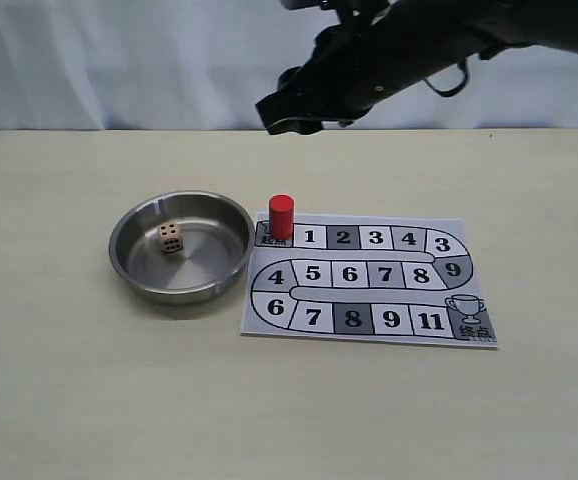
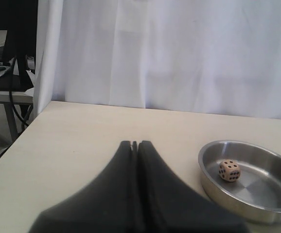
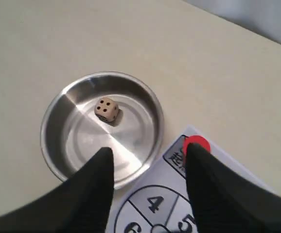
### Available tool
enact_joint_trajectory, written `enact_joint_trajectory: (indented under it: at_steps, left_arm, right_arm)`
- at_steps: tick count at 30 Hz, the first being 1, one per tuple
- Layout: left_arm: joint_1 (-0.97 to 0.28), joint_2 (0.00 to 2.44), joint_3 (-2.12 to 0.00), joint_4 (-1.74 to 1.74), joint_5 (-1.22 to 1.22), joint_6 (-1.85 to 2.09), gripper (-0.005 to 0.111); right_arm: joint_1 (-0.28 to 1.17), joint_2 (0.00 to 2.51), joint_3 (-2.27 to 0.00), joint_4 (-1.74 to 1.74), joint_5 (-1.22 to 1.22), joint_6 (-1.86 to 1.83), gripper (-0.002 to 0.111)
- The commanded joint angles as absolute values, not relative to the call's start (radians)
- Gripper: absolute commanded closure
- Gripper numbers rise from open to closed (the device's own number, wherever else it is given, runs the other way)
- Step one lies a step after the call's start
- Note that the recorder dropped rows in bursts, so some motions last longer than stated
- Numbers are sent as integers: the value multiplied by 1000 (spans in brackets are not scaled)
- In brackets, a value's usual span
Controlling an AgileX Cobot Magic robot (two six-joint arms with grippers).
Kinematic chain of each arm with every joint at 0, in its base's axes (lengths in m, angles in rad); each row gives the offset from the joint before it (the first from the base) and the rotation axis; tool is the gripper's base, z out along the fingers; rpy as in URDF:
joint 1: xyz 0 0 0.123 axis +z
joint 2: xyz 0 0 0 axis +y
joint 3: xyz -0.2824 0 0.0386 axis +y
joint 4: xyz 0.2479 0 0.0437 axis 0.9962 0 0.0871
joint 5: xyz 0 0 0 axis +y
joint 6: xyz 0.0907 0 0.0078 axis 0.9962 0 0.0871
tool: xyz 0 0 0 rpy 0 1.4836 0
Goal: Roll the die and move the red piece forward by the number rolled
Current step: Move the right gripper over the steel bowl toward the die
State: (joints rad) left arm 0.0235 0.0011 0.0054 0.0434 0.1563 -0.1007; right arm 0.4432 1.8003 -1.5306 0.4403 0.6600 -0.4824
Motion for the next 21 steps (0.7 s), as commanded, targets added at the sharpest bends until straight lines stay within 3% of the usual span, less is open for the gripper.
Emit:
enact_joint_trajectory:
  at_steps: [1,4,11,21]
  left_arm:
    - [24,0,0,44,142,-100,107]
    - [24,0,0,44,142,-100,107]
    - [24,0,0,44,144,-100,107]
    - [24,0,0,44,144,-100,107]
  right_arm:
    - [508,1889,-1637,424,680,-455,57]
    - [548,1965,-1715,394,703,-447,50]
    - [610,2119,-1854,381,688,-403,50]
    - [630,2271,-1860,385,449,-403,50]
